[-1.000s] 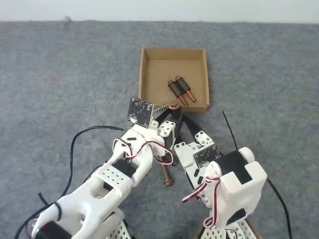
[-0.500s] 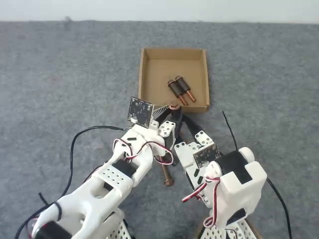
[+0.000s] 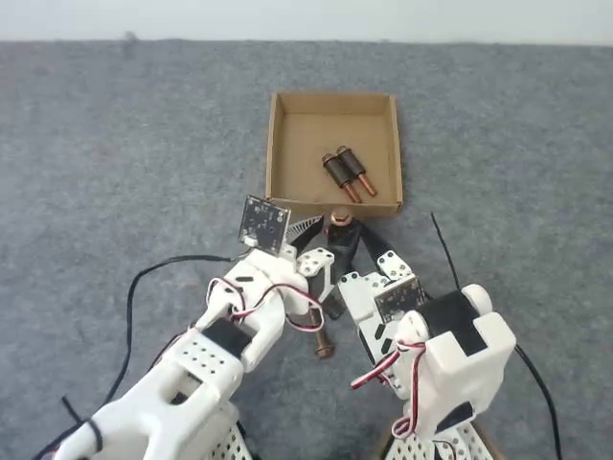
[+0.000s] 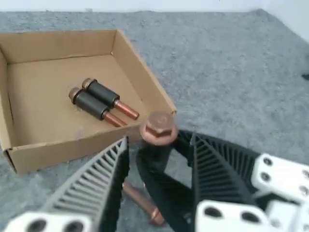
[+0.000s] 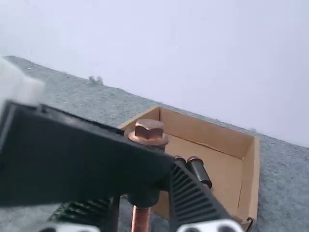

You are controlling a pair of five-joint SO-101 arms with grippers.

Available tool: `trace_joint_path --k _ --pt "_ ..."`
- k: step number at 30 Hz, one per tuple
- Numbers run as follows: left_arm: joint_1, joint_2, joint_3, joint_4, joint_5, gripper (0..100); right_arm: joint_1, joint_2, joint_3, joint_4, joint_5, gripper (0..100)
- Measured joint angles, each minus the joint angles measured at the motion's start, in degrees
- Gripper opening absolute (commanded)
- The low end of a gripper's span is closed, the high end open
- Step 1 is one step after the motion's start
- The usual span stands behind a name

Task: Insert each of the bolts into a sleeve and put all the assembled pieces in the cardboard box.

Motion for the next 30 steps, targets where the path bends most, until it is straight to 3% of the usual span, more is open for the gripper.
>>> trace_joint_path --k 12,17,23,30 --pt "0.88 -15.47 6.42 0.26 0.0 20 0.09 0.0 0.0 0.0 0.0 0.7" --pt "-3.52 -16.97 6.42 0.35 0.0 19 0.09 0.0 0.0 0.0 0.0 0.7" --pt "-8.0 -16.97 6.42 0.35 0.0 0 0.09 0.0 0.0 0.0 0.0 0.7" --pt "-15.91 -16.97 6.51 0.35 0.0 1 0.88 0.0 0.0 0.0 0.0 0.7"
